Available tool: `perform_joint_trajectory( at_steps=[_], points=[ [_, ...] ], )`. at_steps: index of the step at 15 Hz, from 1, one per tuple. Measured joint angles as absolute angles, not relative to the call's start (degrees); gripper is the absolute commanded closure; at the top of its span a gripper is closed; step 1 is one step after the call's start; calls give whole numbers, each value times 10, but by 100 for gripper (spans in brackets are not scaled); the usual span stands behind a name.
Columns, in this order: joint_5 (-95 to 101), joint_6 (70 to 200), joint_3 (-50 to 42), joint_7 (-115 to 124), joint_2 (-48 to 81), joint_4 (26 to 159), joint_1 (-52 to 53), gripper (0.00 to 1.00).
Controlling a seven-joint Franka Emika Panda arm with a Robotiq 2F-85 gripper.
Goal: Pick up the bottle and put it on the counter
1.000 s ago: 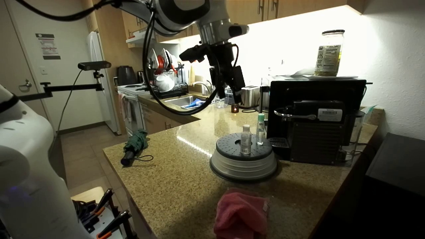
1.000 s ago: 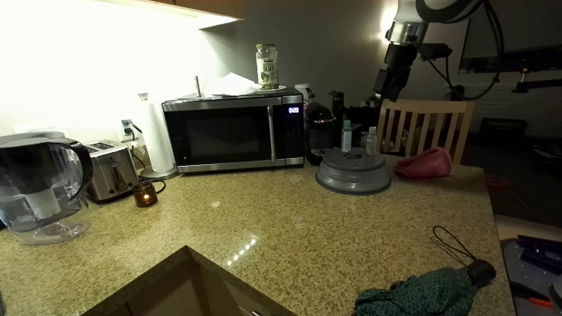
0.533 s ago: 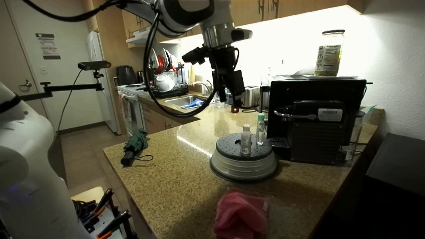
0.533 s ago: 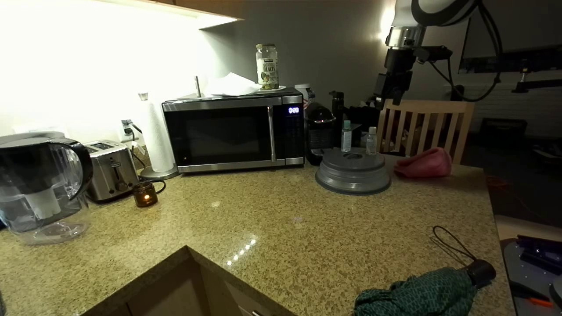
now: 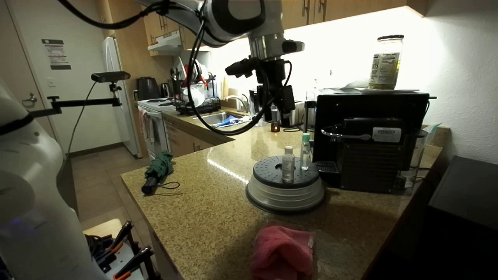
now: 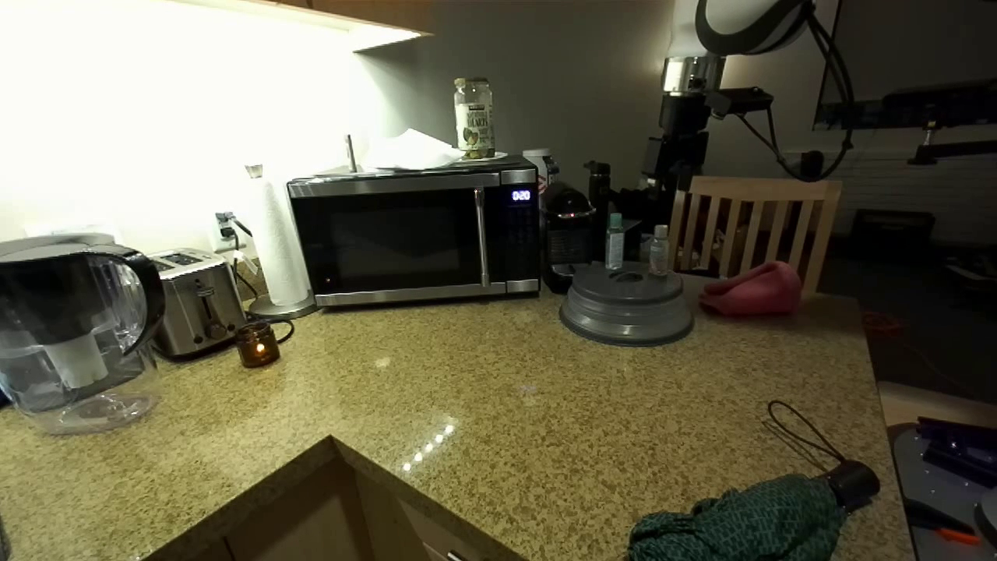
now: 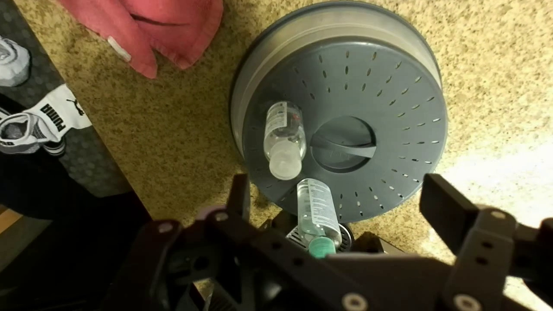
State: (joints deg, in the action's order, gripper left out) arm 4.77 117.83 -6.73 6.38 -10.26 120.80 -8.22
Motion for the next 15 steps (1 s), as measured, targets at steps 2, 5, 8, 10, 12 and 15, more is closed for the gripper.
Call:
perform_joint_trajectory(
  at_steps=[2, 5, 8, 10, 12, 15],
  points=[
    [48, 1174, -70, 69, -92, 1193, -82, 0],
    [48, 1170, -79, 74, -84, 1179, -85, 0],
    [48, 1169, -92, 76, -82, 1177, -92, 0],
    [48, 1168, -99, 76, -82, 1177, -97, 0],
    [48, 1165, -105, 76, -81, 1178, -98, 0],
    [41, 1162, -105, 76, -74, 1181, -96, 0]
  ],
)
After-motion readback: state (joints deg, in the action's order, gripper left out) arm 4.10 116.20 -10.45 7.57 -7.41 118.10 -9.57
